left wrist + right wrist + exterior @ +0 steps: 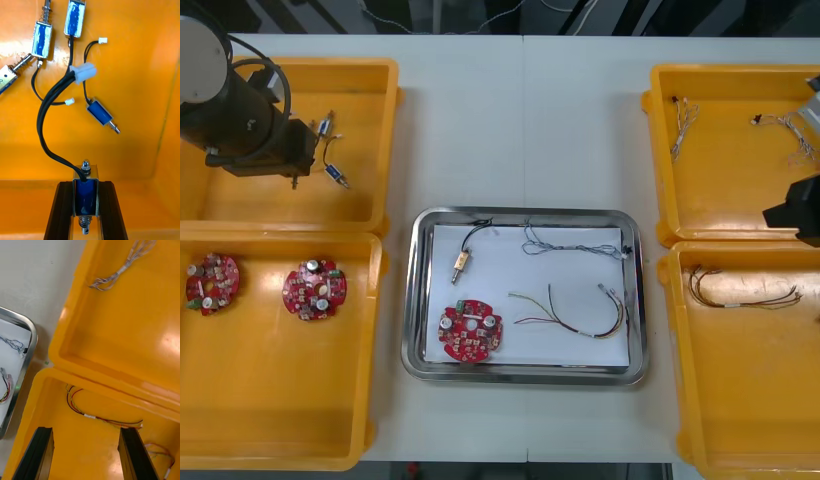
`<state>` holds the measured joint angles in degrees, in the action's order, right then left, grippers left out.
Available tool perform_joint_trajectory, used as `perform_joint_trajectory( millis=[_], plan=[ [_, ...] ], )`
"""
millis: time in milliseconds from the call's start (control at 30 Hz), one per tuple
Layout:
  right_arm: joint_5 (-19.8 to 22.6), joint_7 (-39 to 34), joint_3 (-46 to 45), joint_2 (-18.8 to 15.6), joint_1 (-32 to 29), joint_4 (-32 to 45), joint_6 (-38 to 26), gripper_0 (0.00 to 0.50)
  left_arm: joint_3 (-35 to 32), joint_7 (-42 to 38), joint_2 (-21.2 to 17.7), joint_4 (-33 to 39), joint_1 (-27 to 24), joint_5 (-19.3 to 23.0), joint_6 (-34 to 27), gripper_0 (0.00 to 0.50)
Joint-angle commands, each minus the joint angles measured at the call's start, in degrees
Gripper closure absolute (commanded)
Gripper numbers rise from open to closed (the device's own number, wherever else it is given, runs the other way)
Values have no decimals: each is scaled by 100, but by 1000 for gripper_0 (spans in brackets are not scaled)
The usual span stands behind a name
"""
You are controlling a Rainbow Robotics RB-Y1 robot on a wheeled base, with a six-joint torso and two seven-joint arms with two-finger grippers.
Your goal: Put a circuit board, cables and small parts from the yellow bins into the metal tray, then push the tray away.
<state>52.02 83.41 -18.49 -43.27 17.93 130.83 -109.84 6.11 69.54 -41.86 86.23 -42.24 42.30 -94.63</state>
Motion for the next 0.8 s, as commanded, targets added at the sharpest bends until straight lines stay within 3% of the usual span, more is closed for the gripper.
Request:
perform_joint_trajectory(
  millis=[33,433,800],
  plan=[
    [116,-422,-454,-340,-361,153,-16,0,-294,455,-261,438,-188,-82,-380,500],
    [107,-686,-779,-401,-932,153,-16,0,-409,-266,-261,1343,-328,-117,-1497,500],
    [177,-748,-1017,-401,-1609,197,-16,0,-400,-740,47,2134,-337,138,-1537,500]
  ],
)
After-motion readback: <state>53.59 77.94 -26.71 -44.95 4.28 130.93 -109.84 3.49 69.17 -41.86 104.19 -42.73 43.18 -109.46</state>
